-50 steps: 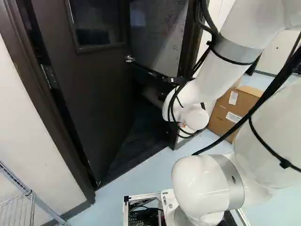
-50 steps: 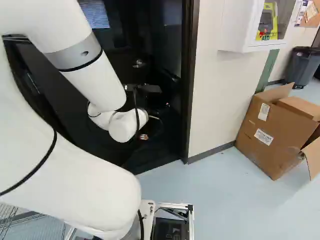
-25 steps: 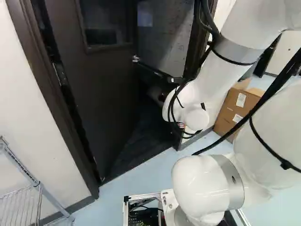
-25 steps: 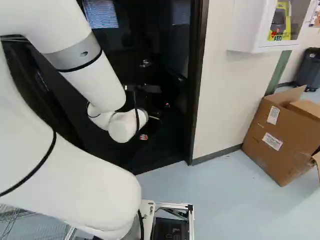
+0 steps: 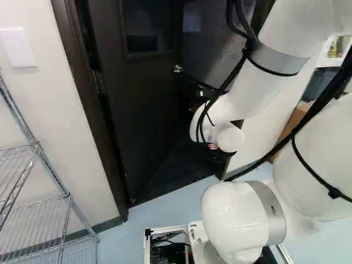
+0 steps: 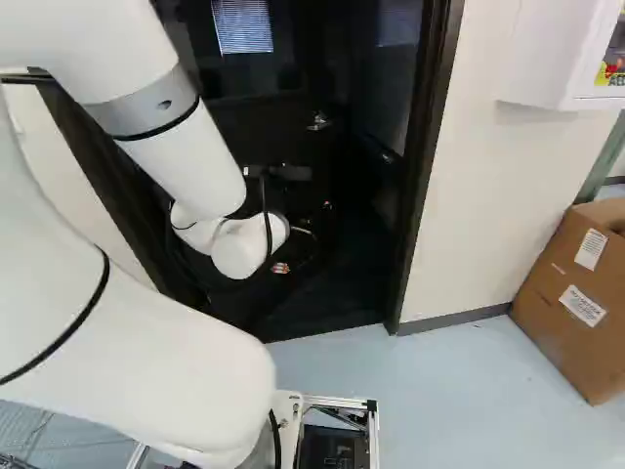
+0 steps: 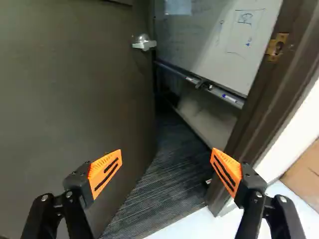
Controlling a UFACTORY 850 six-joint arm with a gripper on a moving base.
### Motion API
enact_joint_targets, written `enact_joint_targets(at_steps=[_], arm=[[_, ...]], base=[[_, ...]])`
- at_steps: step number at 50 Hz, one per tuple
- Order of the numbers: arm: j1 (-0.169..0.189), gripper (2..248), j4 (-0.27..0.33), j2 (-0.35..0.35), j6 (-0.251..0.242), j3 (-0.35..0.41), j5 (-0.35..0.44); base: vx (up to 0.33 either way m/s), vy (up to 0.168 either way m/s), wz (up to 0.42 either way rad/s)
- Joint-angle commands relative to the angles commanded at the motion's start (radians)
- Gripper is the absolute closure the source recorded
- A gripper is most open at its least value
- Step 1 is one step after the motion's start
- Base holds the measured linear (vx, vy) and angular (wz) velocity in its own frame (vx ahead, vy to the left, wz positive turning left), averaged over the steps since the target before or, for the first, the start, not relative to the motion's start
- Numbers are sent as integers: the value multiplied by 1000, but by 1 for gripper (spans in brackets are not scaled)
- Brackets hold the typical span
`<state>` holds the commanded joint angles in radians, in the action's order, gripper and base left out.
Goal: Open the door and move inside
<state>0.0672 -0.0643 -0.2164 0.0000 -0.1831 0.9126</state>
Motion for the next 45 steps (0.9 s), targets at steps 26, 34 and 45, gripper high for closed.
enact_joint_targets(at_steps=[26,34,45], arm=[[0,3,0,0,0,0,0],[0,3,0,0,0,0,0],[0,3,0,0,0,0,0]], base=[[86,111,45],[190,130,8],[271,60,-8]])
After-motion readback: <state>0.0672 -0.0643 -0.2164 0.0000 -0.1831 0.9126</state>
